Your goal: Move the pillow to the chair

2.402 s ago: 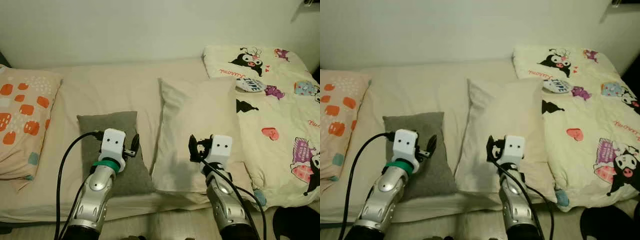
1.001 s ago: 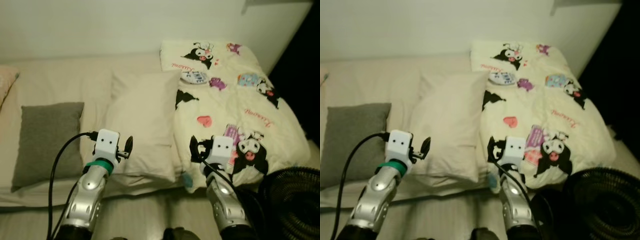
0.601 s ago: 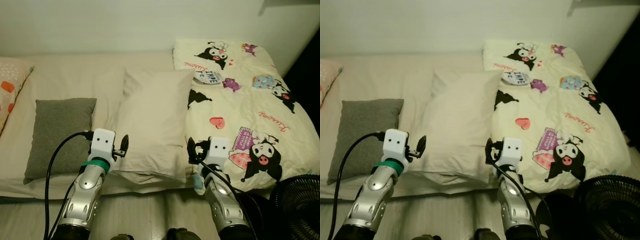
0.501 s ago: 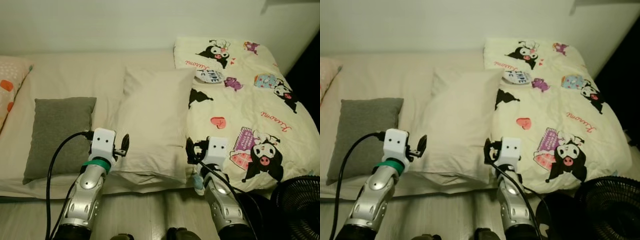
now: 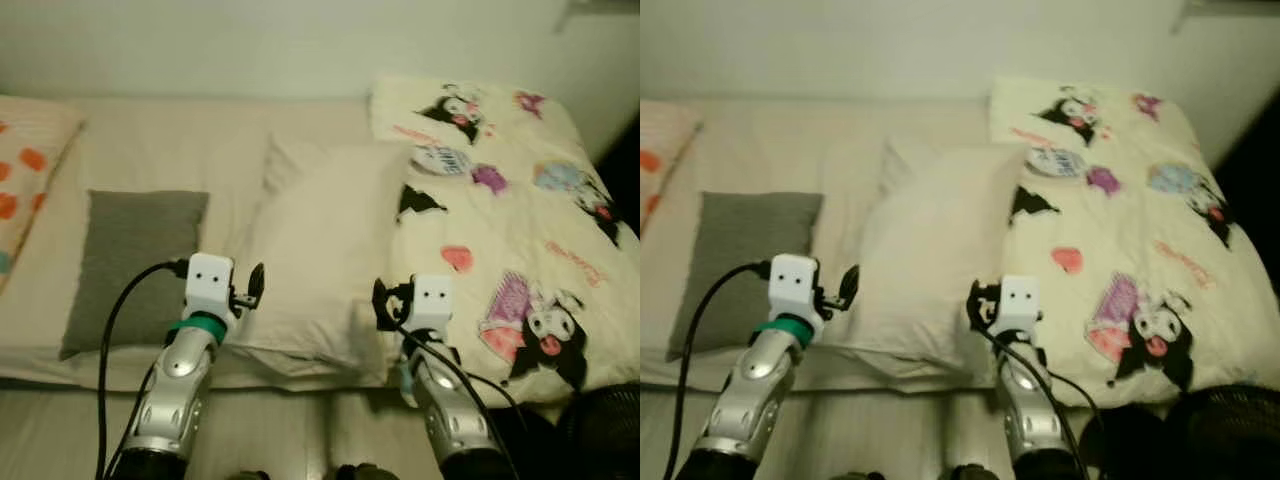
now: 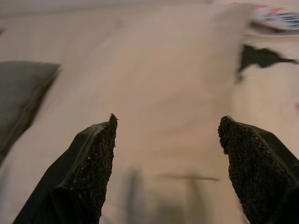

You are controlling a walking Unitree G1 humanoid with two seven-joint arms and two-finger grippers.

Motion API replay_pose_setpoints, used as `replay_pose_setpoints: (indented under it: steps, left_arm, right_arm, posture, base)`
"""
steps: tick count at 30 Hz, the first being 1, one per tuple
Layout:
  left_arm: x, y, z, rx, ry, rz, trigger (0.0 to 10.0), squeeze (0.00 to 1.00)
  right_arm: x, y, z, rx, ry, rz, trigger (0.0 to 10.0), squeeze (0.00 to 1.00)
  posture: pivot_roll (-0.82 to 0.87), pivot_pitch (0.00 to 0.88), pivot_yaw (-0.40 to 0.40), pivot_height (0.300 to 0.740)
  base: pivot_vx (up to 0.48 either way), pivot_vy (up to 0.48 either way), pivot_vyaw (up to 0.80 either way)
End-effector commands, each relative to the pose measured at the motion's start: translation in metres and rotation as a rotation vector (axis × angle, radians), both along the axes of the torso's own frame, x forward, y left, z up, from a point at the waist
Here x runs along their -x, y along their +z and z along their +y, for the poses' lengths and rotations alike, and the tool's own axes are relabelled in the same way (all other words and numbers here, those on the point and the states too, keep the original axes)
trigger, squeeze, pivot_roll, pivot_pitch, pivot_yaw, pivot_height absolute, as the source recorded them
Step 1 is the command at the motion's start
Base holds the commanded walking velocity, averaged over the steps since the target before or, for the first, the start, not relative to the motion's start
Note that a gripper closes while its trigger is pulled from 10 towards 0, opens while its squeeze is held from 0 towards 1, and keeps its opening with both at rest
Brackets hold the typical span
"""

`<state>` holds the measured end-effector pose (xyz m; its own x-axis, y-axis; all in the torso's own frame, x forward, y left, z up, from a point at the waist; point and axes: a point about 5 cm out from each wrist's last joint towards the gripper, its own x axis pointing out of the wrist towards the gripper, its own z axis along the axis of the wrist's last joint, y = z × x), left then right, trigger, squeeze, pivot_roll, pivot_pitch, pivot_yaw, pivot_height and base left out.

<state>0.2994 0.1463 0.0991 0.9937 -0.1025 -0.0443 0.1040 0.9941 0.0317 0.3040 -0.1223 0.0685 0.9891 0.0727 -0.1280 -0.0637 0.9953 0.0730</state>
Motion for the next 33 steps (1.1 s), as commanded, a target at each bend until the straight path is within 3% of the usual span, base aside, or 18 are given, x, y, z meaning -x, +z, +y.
replay_pose_setpoints:
  steps: [1, 8, 15, 21, 27, 33]
  left_arm:
    - [0.003, -0.002, -0.002, 0.015, -0.005, 0.008, 10.0, 0.0]
    - [0.003, -0.003, -0.002, 0.017, -0.006, 0.009, 10.0, 0.0]
    - [0.003, -0.002, 0.0, 0.02, -0.006, 0.007, 10.0, 0.0]
    - [0.003, -0.002, -0.002, 0.014, -0.022, 0.011, 10.0, 0.0]
    - [0.006, -0.005, -0.011, -0.023, -0.095, 0.016, 10.0, 0.0]
    - [0.006, -0.006, -0.011, -0.019, -0.065, 0.021, 10.0, 0.0]
  right_arm:
    - [0.003, -0.007, -0.005, 0.0, -0.011, 0.031, 10.0, 0.0]
    - [0.004, -0.007, -0.003, 0.013, 0.001, 0.03, 10.0, 0.0]
    - [0.003, -0.007, -0.004, -0.007, -0.01, 0.035, 10.0, 0.0]
    - [0.004, -0.009, -0.006, 0.004, -0.019, 0.044, 10.0, 0.0]
    - [0.007, -0.013, -0.008, -0.006, -0.047, 0.061, 10.0, 0.0]
    - [0.007, -0.013, -0.009, -0.005, -0.045, 0.062, 10.0, 0.0]
  posture:
    - [0.01, 0.062, 0.073, 0.74]
    - [0.01, 0.063, 0.072, 0.74]
    - [0.01, 0.067, 0.073, 0.74]
    - [0.01, 0.07, 0.079, 0.74]
    - [0.01, 0.07, 0.089, 0.74]
    - [0.01, 0.067, 0.087, 0.74]
  base:
    - [0.307, 0.0, 0.0]
    - [0.32, 0.0, 0.0]
    - [0.384, 0.0, -0.77]
    - [0.355, 0.0, 0.0]
    - [0.0, 0.0, 0.0]
    - [0.0, 0.0, 0.0]
